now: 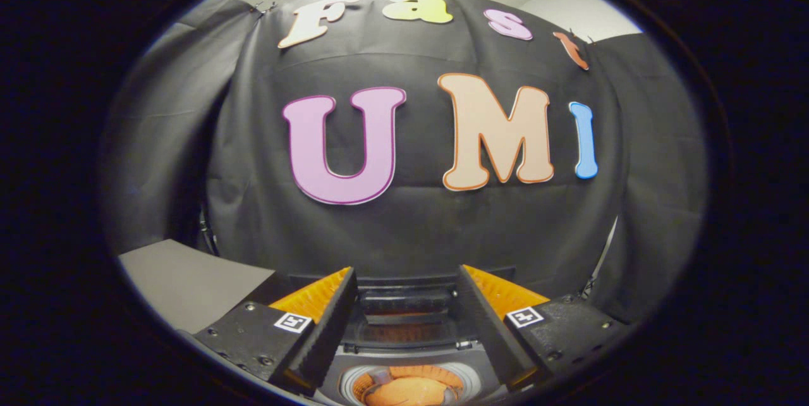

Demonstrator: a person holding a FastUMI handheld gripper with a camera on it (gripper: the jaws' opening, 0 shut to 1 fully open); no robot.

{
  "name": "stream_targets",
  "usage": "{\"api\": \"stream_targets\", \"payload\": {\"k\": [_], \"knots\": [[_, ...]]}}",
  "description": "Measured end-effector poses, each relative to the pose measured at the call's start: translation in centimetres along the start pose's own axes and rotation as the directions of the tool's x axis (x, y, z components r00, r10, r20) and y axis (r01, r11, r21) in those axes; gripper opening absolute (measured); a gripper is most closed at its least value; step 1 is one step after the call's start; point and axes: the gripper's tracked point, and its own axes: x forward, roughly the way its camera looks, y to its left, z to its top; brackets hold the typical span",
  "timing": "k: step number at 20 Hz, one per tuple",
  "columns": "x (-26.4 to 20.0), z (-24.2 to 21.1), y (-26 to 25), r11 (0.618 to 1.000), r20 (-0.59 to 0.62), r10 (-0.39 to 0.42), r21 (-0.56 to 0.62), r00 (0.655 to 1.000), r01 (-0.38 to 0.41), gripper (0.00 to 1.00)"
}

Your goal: Put the clothes into the washing machine and then close the washing machine lid.

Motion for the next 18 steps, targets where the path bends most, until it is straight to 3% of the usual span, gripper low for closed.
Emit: {"api": "stream_targets", "payload": {"k": [4,8,14,18], "knots": [[4.0,0.1,1.7,0.998,0.019,0.016,-0.065,1.000,-0.015,0.96],[7.2,0.8,1.6,1.000,0.036,-0.008,0.028,0.999,0.007,0.97],[11.1,-1.7,1.9,0.992,-0.034,-0.005,0.122,0.999,0.009,0.97],[12.7,-4.9,1.4,0.998,-0.094,-0.051,0.043,0.994,0.055,0.97]]}}
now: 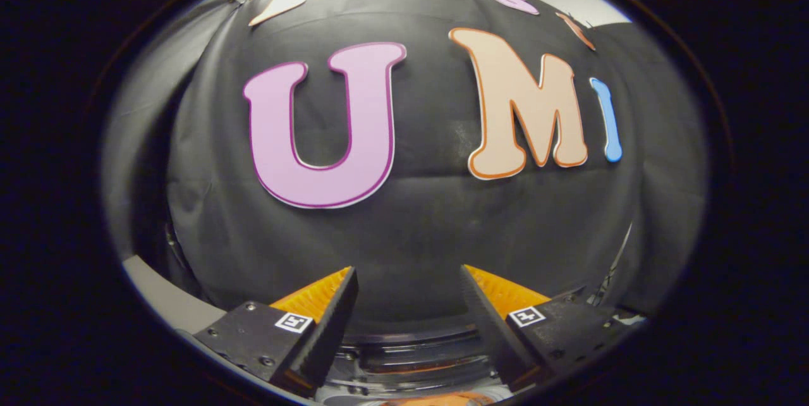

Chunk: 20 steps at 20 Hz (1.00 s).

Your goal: Put the clothes into the washing machine and then close the washing machine lid.

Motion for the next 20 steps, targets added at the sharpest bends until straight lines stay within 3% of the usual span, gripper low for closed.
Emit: {"api": "stream_targets", "payload": {"k": [2,4,5,8,20], "knots": [[1.3,-3.4,0.8,0.999,-0.088,0.040,-0.002,0.995,-0.041,0.97],[1.1,-2.3,0.8,0.998,0.010,0.061,-0.024,0.998,-0.061,0.97],[1.1,-3.0,1.0,0.997,-0.043,0.070,-0.014,0.997,-0.071,0.97],[0.8,-2.4,1.3,0.996,0.002,0.094,-0.012,0.996,-0.094,0.97],[0.5,-1.9,0.9,0.998,0.041,0.066,-0.006,0.997,-0.065,0.96]]}}
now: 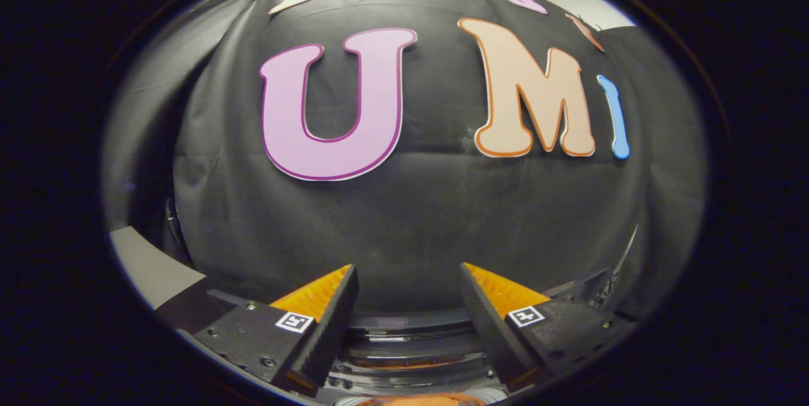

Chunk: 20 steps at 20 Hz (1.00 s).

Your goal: Put the clothes into the washing machine and then close the washing machine lid.

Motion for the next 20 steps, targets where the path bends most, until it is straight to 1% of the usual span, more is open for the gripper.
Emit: {"api": "stream_targets", "payload": {"k": [3,4,6,13,20], "knots": [[-0.6,0.5,-0.1,1.000,0.013,-0.014,0.004,1.000,0.014,0.96],[-1.0,0.3,-0.4,0.999,0.020,-0.038,-0.006,0.999,0.038,0.96],[-2.0,0.0,-0.6,0.999,0.027,-0.054,0.003,0.998,0.054,0.98],[-3.9,0.1,-0.9,0.998,0.056,-0.056,0.004,0.997,0.055,0.99],[-6.1,-0.5,-1.0,0.999,0.053,-0.047,0.002,0.997,0.047,0.99]]}}
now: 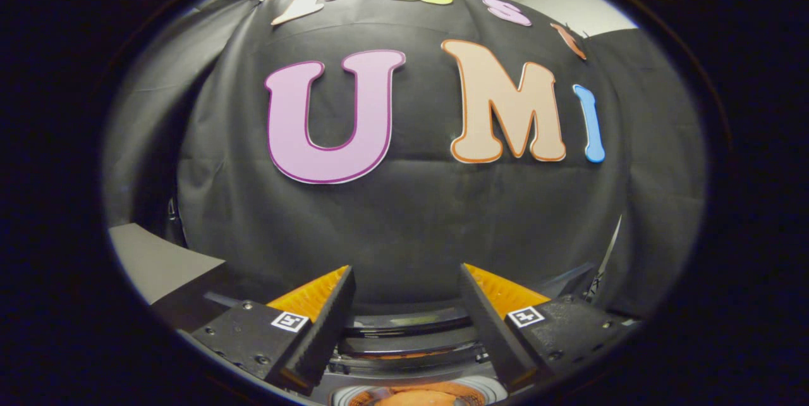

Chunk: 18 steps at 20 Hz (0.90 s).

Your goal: Put the clothes into the washing machine and then close the washing machine lid.

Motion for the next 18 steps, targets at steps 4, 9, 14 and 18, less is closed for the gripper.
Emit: {"api": "stream_targets", "payload": {"k": [4,9,14,18], "knots": [[-0.8,-0.1,-0.1,1.000,0.013,0.001,0.000,1.000,-0.001,0.99],[-1.8,-0.2,-0.2,1.000,0.037,0.003,0.005,0.999,-0.003,0.98],[-2.4,-0.5,-0.3,1.000,0.033,0.017,0.000,0.999,-0.017,0.99],[-3.0,-0.7,-0.3,1.000,0.037,0.022,0.001,0.999,-0.022,0.99]]}}
